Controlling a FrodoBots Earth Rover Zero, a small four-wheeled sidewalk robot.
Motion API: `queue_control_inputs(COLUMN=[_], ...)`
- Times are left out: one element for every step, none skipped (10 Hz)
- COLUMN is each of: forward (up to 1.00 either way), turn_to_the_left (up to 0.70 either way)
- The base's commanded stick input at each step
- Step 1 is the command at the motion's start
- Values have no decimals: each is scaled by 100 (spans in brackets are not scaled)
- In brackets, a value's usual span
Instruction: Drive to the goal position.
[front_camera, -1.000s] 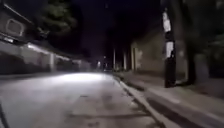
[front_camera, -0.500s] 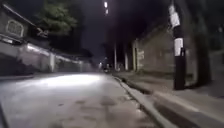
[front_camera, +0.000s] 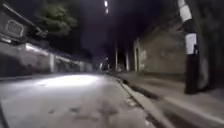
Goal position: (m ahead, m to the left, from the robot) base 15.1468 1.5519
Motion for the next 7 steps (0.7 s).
queue_control_inputs(forward=[70, 70, 70, 70, 70, 70, 70], turn_to_the_left=[0, 0, 0, 0, 0, 0, 0])
